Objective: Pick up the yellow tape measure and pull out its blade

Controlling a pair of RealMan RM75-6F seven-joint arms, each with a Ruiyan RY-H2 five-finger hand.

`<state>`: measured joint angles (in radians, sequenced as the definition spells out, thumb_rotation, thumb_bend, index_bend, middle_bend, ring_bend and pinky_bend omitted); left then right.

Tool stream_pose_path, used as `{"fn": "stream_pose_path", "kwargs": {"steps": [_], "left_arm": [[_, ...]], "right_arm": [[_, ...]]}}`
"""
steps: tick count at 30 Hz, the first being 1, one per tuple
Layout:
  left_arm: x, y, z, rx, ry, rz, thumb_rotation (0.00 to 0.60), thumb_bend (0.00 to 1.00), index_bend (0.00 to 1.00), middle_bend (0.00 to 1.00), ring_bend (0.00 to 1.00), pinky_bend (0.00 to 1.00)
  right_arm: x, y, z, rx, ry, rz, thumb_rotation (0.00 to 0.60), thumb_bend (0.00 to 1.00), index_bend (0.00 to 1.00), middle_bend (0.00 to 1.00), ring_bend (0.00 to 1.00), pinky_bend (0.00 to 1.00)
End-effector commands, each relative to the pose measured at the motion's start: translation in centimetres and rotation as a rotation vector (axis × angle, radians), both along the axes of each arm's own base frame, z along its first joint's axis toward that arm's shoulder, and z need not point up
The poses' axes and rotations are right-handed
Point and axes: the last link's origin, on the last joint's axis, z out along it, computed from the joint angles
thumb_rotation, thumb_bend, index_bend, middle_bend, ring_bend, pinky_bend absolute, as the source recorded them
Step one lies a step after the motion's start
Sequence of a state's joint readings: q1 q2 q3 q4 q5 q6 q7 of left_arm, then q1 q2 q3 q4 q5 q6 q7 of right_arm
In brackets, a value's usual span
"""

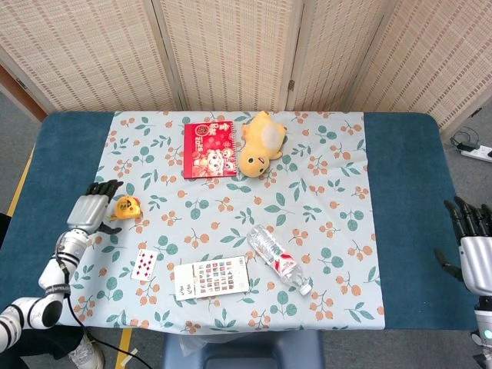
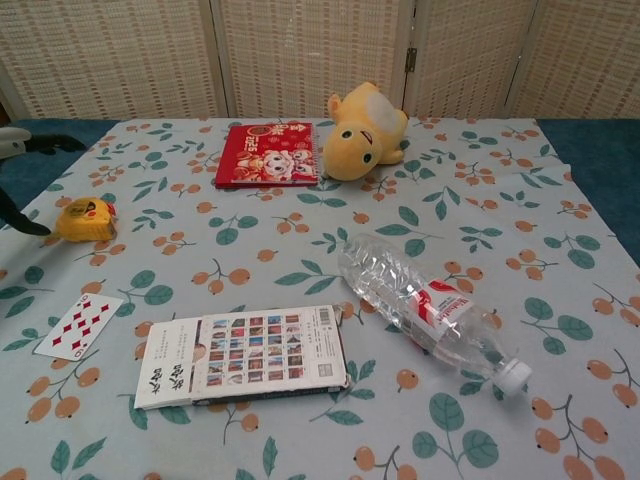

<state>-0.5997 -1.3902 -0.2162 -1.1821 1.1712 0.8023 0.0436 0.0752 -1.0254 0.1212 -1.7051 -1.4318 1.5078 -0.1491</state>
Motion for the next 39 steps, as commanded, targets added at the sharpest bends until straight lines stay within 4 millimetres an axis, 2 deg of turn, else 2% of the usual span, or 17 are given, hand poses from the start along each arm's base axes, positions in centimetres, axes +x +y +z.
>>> {"fn": "stream_pose_path", "kwargs": {"steps": [1,9,20,39], "left_arm": [[-0.4,0.9,-1.0,-0.021,0.006,0.047,0.6,0.18,0.08,0.07,0.09,0.0],[-0.6,2.7,-2.4,-0.045,-0.009,0.115,0.6,0.2,0.14,0.07,0.12,0.0],[-0.2,4.3,-3.6,-0.055,0.002,0.144,0.6,0.21,0.22,0.14,0.17,0.0],[-0.9,4.9,-4.1,-0.048,0.024,0.182,0.6,0.25,0.3,0.23,0.24,0.0]], "right_arm": [[0.0,0.0,-0.1,0.002,-0.002,-0.002,0.6,0.35,0.02,0.08,0.11,0.0],[0.0,-0.2,-0.4,0.009,-0.003,0.003,0.6,0.35,0.03,0.08,0.11,0.0],[-0.5,0.2,-0.4,0.007,-0.007,-0.016,0.6,0.35,0.04,0.08,0.11,0.0],[-1.0,0.2,-0.8,0.019,-0.016,-0.034,0.6,0.35,0.05,0.08,0.12,0.0]]}}
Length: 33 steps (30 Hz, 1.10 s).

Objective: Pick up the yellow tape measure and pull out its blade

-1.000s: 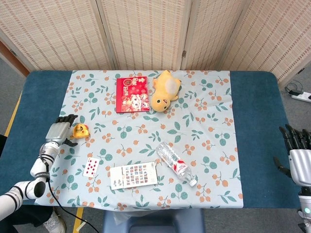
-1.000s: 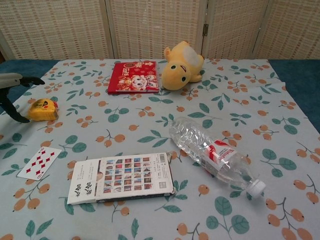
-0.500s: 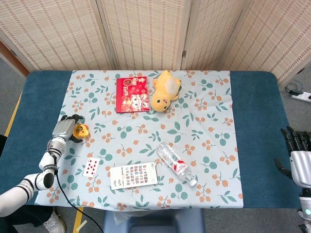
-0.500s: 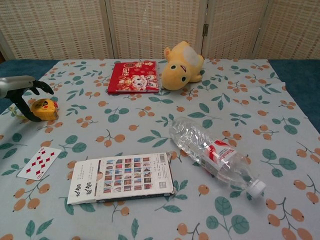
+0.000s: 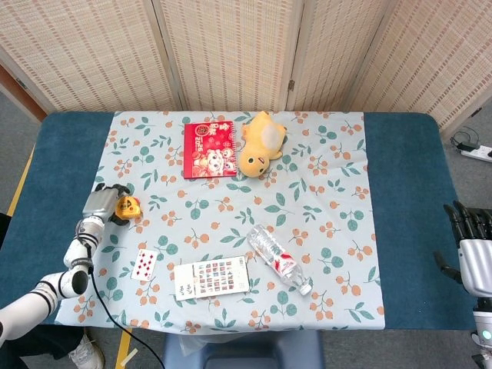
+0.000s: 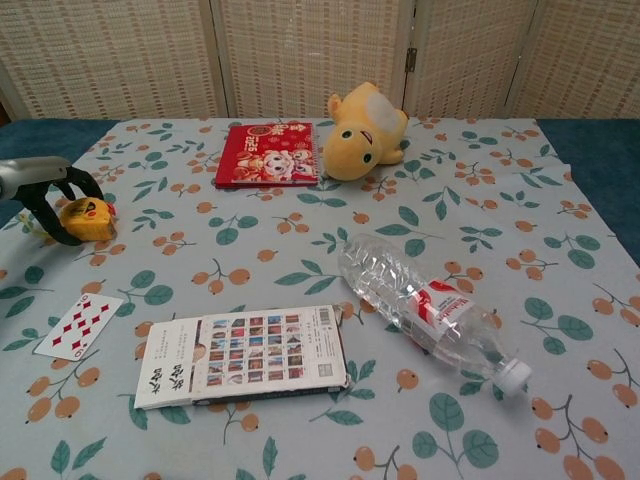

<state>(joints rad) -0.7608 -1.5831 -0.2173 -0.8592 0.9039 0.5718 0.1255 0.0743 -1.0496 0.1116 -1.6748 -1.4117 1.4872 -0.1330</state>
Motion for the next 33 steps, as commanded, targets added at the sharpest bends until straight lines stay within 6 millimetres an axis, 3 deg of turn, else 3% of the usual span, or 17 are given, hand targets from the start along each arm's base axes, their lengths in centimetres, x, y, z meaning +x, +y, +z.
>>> {"fn": "stream_pose_path", "kwargs": {"steps": [1,8,14,22,33], "left_arm": [[0.0,0.0,-0.1,0.007,-0.003,-0.001,0.6,0.26,0.32,0.25,0.25,0.0],[0.1,0.1,-0.3,0.047,-0.049,-0.01,0.6,0.34,0.47,0.4,0.37,0.04],[1.7,-0.2,-0.2,0.085,-0.164,-0.054,0.6,0.39,0.56,0.49,0.44,0.09],[7.0,-1.6,0.3,0.047,-0.304,-0.169,0.6,0.4,0.57,0.5,0.46,0.11],[14.2,-3.2,0.3,-0.014,-0.456,-0.218,0.6,0.41,0.58,0.51,0.46,0.11]], "right_arm": [[0.0,0.0,-0.1,0.004,-0.003,0.0,0.6,0.35,0.05,0.08,0.12,0.0],[0.1,0.0,0.0,0.0,0.0,-0.001,0.6,0.35,0.06,0.09,0.12,0.0],[1.0,-0.4,-0.5,0.02,-0.007,0.037,0.6,0.35,0.07,0.09,0.12,0.0],[4.9,-3.0,-3.0,0.162,-0.127,0.172,0.6,0.35,0.07,0.09,0.09,0.0],[11.7,-7.1,-8.0,0.284,-0.37,0.324,0.6,0.35,0.07,0.06,0.09,0.0]]}}
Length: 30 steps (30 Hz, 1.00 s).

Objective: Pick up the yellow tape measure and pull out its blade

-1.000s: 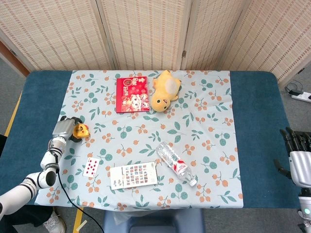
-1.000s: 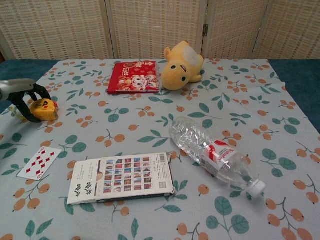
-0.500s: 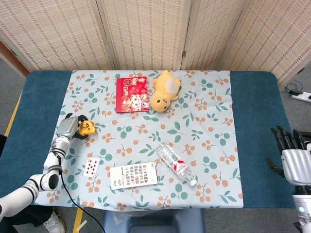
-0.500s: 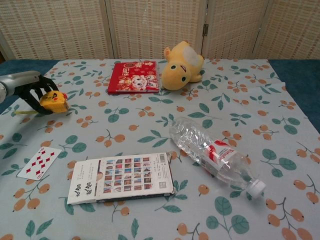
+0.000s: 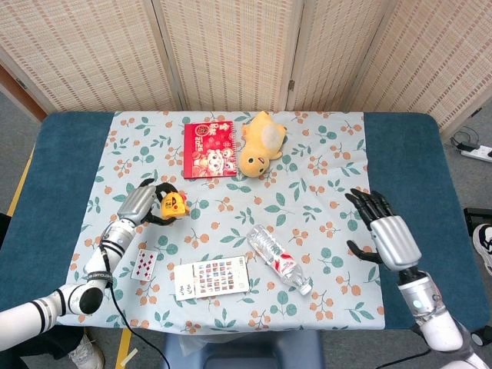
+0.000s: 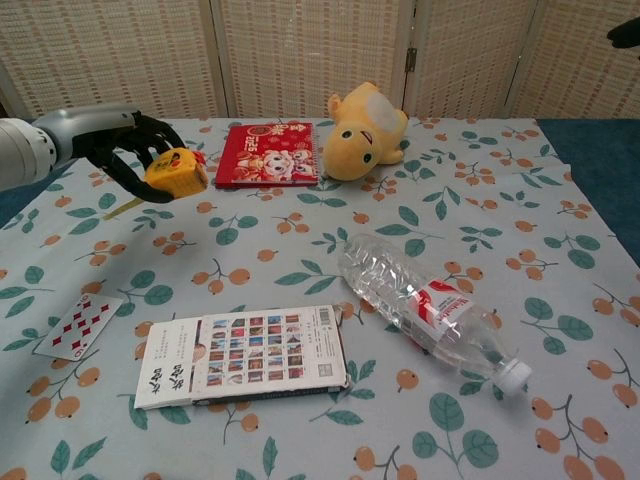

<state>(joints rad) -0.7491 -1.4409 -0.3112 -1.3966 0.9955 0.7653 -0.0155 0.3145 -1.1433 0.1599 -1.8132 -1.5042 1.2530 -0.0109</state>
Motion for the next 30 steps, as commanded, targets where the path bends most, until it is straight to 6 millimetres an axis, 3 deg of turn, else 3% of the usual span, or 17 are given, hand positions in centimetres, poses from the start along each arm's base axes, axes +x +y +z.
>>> {"fn": "stream_pose_path", "kwargs": {"steps": [1,9,15,30], "left_arm": [[2.7,0.0,0.5,0.0,-0.044,-0.02,0.6,0.41,0.58,0.51,0.47,0.11],[6.9,-0.6,-0.5,-0.027,-0.108,-0.055,0.6,0.42,0.59,0.51,0.47,0.11],[8.5,-0.9,-1.2,-0.038,-0.112,-0.062,0.6,0.42,0.59,0.51,0.47,0.1],[10.6,-1.7,-1.8,-0.061,-0.145,-0.046,0.6,0.42,0.59,0.52,0.48,0.11]], "right_arm": [[2.3,-1.0,-1.5,0.018,-0.074,0.037,0.6,0.35,0.07,0.06,0.08,0.0],[7.0,-3.0,-6.0,0.092,-0.147,0.078,0.6,0.35,0.03,0.0,0.01,0.0],[9.8,-4.5,-7.8,0.137,-0.161,0.09,0.6,0.35,0.0,0.0,0.0,0.0],[13.1,-6.8,-10.8,0.079,-0.149,0.097,0.6,0.35,0.0,0.0,0.0,0.0]]}}
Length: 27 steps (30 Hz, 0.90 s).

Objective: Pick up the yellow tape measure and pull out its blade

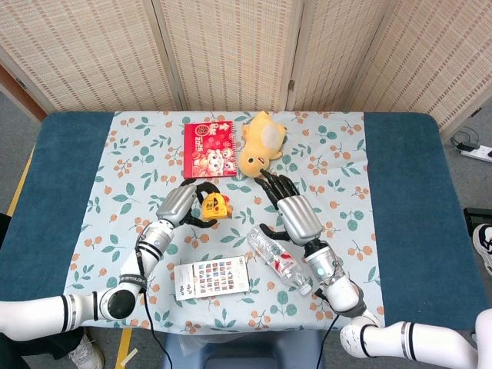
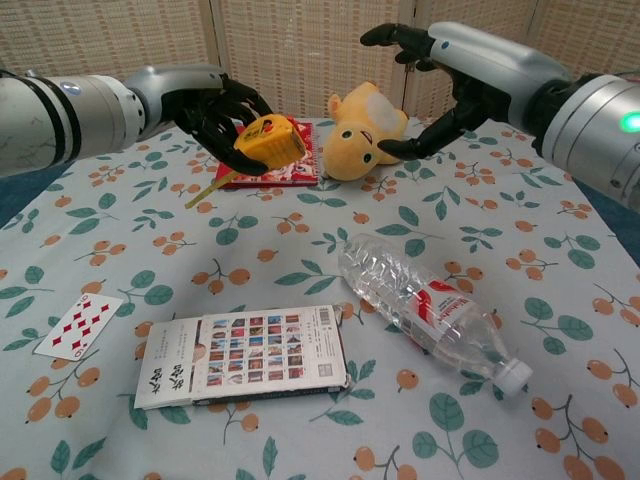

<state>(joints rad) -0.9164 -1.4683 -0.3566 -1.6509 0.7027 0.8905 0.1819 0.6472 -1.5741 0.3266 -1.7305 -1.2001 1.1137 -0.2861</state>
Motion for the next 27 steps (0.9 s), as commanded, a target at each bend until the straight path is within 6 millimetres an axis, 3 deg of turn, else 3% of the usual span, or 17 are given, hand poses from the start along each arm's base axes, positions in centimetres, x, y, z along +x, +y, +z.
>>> {"fn": "stream_pose_path", "kwargs": {"steps": [1,27], "left_arm": [[0.4,-0.1,-0.1,-0.004,-0.006,-0.002,0.6,0.42,0.59,0.52,0.49,0.11],[3.1,-0.6,-0.7,-0.033,-0.047,-0.001,0.6,0.43,0.59,0.52,0.5,0.13]], "right_arm": [[0.5,-0.3,-0.5,-0.013,-0.002,-0.005,0.6,0.35,0.0,0.0,0.0,0.0],[3.3,-0.5,-3.1,-0.02,-0.061,0.019,0.6,0.35,0.0,0.0,0.0,0.0]]}}
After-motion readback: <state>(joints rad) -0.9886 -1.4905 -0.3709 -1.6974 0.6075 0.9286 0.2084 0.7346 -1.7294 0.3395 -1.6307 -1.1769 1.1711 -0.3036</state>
